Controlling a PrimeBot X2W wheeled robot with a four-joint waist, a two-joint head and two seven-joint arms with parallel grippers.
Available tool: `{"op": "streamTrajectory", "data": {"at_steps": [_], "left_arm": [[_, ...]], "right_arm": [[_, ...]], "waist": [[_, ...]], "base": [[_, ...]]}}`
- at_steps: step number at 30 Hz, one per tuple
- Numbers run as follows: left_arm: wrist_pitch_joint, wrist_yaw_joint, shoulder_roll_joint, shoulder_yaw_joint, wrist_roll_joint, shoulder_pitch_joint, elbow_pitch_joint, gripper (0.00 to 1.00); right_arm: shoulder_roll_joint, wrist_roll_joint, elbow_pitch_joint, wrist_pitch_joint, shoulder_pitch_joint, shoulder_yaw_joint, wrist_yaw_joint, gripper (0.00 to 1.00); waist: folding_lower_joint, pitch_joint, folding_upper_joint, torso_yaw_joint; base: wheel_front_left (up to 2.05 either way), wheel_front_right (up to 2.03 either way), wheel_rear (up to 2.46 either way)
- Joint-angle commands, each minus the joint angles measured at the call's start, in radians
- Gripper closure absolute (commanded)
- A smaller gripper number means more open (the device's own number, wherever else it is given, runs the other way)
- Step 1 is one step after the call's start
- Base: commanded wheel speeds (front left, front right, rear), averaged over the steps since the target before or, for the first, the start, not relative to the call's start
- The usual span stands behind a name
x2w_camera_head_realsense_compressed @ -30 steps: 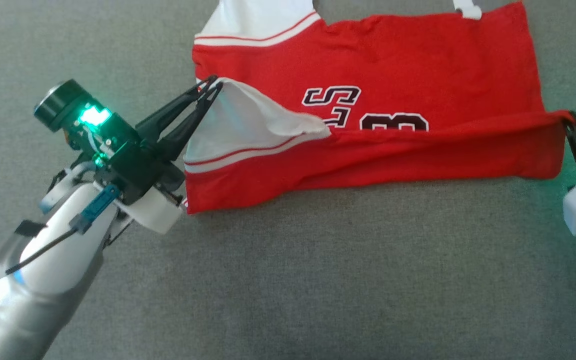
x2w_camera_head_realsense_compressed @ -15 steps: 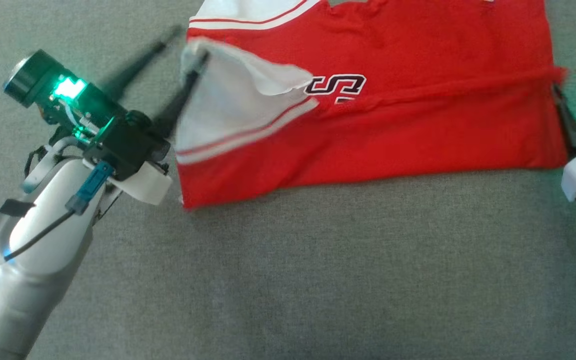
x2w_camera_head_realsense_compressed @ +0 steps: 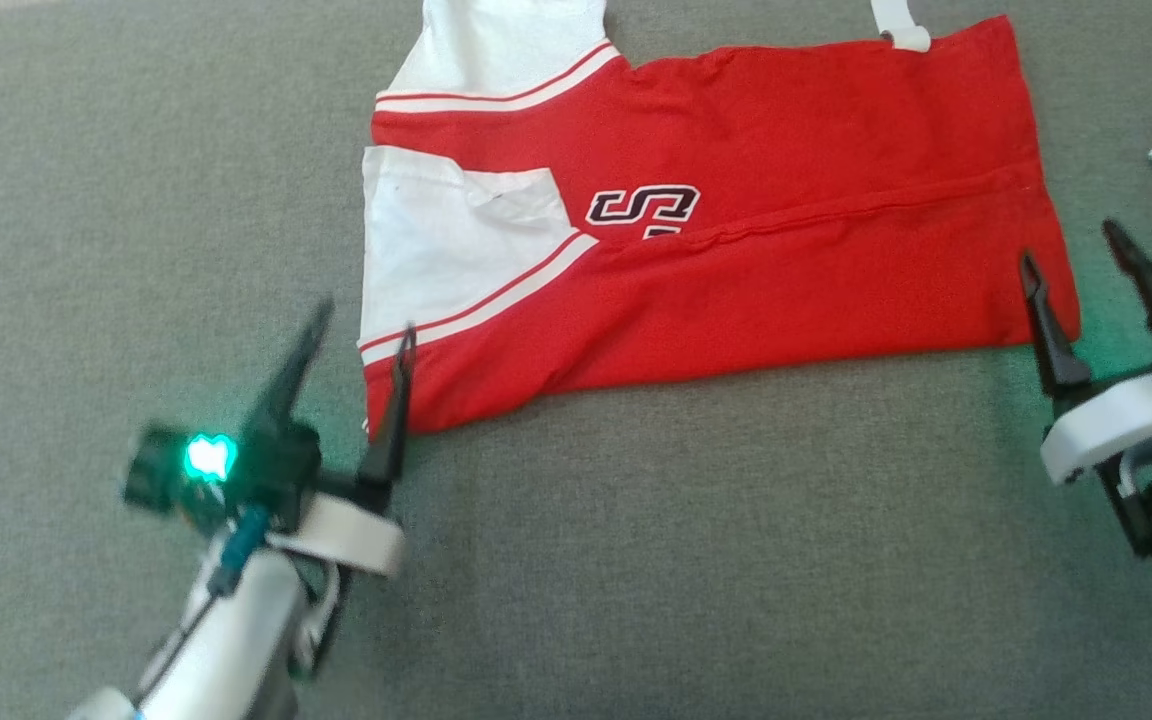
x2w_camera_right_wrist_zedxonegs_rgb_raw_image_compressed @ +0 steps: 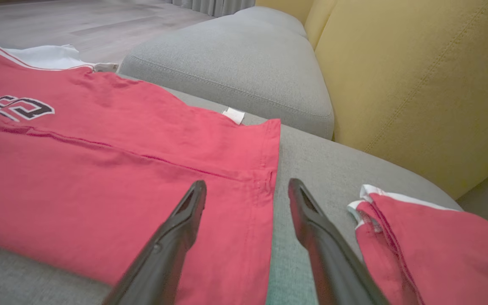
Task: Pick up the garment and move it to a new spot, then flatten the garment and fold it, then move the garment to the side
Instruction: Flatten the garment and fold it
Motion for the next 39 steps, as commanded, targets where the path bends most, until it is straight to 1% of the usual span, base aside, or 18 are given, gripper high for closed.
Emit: {"op": "streamTrajectory", "data": {"at_steps": [1,4,7,11,15,16,17,19,21,24,28,32,35,36,37,39], "left_arm": [[-0.002,0.008,0.008,0.051,-0.018,-0.012,-0.017,0.0],[0.008,0.019,-0.036,0.06,-0.072,0.054,0.049,0.0],[0.038,0.006,-0.066,0.075,-0.13,0.071,0.102,0.0],[0.077,-0.008,-0.075,0.079,-0.166,0.075,0.165,0.0],[0.11,-0.048,-0.086,0.054,-0.184,0.081,0.193,0.0],[0.118,-0.054,-0.087,0.047,-0.185,0.084,0.197,0.1],[0.122,-0.06,-0.088,0.04,-0.184,0.086,0.199,0.32],[0.119,-0.072,-0.089,0.032,-0.187,0.091,0.194,1.0],[0.096,-0.074,-0.084,0.027,-0.179,0.09,0.181,1.0],[0.061,-0.061,-0.064,0.023,-0.15,0.081,0.158,1.0],[0.029,-0.045,-0.037,0.026,-0.115,0.056,0.123,1.0],[0.014,-0.027,-0.008,0.033,-0.082,0.025,0.097,1.0],[0.01,-0.026,0.001,0.038,-0.076,0.013,0.089,1.0],[0.009,-0.025,0.004,0.039,-0.074,0.008,0.086,1.0],[0.008,-0.026,0.006,0.04,-0.073,0.005,0.085,1.0],[0.006,-0.026,0.011,0.041,-0.072,0.003,0.085,1.0]], "right_arm": [[-0.01,-0.008,-0.032,-0.01,0.01,0.004,0.007,0.0],[0.005,-0.006,-0.033,-0.012,0.037,-0.007,0.007,0.0],[0.011,-0.01,-0.032,-0.013,0.048,-0.011,0.007,0.0],[0.018,-0.01,-0.027,-0.014,0.052,-0.013,0.007,0.0],[0.027,0.0,-0.009,-0.014,0.056,-0.008,0.007,0.0],[0.03,0.005,-0.002,-0.014,0.058,-0.006,0.007,0.0],[0.034,0.013,0.007,-0.014,0.059,-0.005,0.007,0.0],[0.046,0.041,0.029,-0.008,0.058,-0.004,0.007,0.0],[0.062,0.091,0.055,0.01,0.054,-0.005,0.007,0.0],[0.084,0.198,0.092,0.052,0.039,-0.017,0.007,0.0],[0.075,0.31,0.132,0.107,0.007,-0.025,0.007,0.0],[0.054,0.366,0.172,0.154,-0.017,-0.018,0.007,0.0],[0.047,0.388,0.183,0.172,-0.025,-0.005,0.007,0.0],[0.045,0.4,0.184,0.18,-0.027,0.003,0.007,0.37],[0.041,0.409,0.184,0.184,-0.028,0.009,0.007,1.0],[0.032,0.428,0.181,0.19,-0.024,0.02,0.007,1.0]], "waist": [[0.0002,-0.006,0.0,-0.004],[0.0002,-0.014,0.0,-0.009],[0.0002,-0.016,0.0,-0.012],[0.0002,-0.018,0.0,-0.018],[0.0002,-0.024,0.0,-0.018],[0.0002,-0.026,0.0,-0.018],[0.0002,-0.028,0.0,-0.016],[0.0002,-0.032,0.0,-0.012],[0.0002,-0.035,0.0,-0.007],[0.0002,-0.037,0.0,0.002],[0.0002,-0.032,0.0,0.017],[0.0002,-0.027,0.0,0.03],[0.0002,-0.025,0.0,0.033],[0.0002,-0.026,0.0,0.035],[0.0002,-0.027,0.0,0.035],[0.0002,-0.033,0.0,0.035]], "base": [[0.0,0.0,0.0],[0.0,0.0,0.0],[0.0,0.0,0.0],[0.0,0.0,0.0],[0.0,0.0,0.0],[0.0,0.0,0.0],[0.0,0.0,0.0],[0.0,0.0,0.0],[0.0,0.0,0.0],[0.0,0.0,0.0],[0.0,0.0,0.0],[0.0,0.0,0.0],[0.0,0.0,0.0],[0.0,0.0,0.0],[0.0,0.0,0.0],[0.0,0.0,0.0]]}}
